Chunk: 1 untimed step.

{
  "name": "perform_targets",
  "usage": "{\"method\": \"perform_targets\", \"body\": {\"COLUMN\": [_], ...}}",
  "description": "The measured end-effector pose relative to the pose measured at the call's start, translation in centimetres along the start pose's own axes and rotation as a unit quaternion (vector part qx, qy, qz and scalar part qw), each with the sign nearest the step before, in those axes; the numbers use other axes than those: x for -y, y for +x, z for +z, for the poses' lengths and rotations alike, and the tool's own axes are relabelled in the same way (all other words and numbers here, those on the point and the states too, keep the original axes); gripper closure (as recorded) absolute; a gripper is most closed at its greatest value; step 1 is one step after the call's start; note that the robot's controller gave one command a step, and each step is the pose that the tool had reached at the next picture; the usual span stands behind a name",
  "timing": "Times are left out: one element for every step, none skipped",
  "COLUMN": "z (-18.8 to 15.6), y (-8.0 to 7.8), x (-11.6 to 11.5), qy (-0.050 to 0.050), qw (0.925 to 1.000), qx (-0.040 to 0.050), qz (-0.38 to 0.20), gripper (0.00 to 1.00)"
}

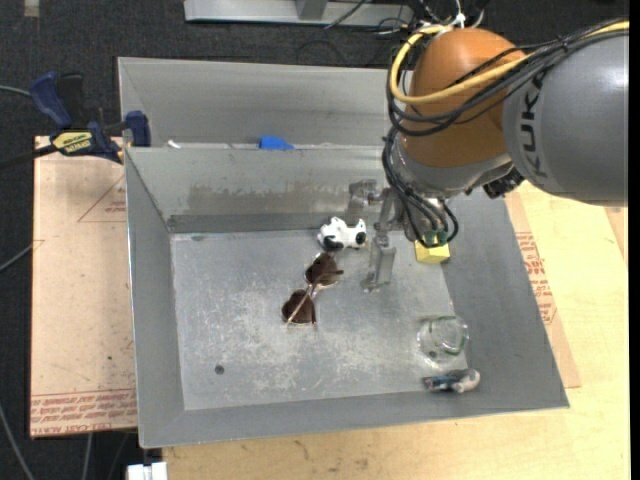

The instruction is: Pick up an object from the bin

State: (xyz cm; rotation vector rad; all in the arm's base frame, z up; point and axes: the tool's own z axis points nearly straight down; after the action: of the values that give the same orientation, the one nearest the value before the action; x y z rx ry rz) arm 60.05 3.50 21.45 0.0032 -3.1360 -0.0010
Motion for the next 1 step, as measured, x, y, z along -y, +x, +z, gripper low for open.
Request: {"method": "perform_targets", "body": {"z": [-0.50], "y": [-0.10], "x": [0.02], "qy": [0.000], "qw": [1.0000], "qx": [0.0038], "qz": [0.000], "gripper": [0.00]}}
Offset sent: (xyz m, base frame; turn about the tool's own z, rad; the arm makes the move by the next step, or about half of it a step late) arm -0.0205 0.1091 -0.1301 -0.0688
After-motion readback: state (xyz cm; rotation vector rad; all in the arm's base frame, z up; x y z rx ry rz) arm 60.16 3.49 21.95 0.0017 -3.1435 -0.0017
